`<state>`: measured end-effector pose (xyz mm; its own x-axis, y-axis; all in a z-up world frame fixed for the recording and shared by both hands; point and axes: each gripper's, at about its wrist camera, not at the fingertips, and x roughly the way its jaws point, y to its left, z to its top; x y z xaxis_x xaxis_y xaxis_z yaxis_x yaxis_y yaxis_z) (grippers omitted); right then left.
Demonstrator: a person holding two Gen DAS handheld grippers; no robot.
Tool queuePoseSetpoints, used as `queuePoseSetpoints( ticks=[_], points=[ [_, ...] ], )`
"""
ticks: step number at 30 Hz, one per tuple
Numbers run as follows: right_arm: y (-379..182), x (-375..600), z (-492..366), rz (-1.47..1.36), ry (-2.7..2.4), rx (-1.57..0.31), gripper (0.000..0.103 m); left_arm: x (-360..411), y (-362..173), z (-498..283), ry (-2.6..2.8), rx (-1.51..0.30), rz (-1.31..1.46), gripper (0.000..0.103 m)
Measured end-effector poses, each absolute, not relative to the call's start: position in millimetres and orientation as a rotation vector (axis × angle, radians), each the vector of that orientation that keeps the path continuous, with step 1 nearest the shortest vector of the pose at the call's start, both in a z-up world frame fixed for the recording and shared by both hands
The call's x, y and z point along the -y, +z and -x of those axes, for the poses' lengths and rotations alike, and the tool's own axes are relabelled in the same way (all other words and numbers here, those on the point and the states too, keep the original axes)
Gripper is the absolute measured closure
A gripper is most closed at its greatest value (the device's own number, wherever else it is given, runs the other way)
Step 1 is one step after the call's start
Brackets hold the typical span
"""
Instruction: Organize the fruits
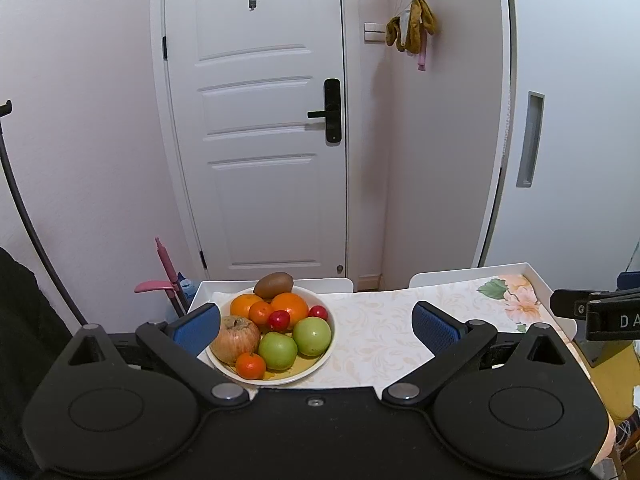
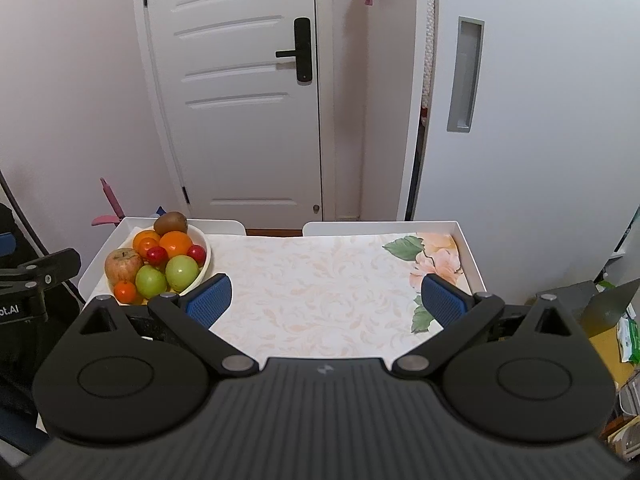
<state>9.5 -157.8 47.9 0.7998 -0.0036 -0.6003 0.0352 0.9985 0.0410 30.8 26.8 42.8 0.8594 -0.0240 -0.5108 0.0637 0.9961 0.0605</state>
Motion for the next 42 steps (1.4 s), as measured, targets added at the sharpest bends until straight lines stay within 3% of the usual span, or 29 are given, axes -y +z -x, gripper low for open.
queuePoseSetpoints(
  ticks=[42],
  points=[
    [39.3, 153.3, -21.5, -0.069, -0.015, -0.679, 0.0, -27.0, 37.2, -36.4, -0.064, -0.551, -0.099, 0.0]
  ],
)
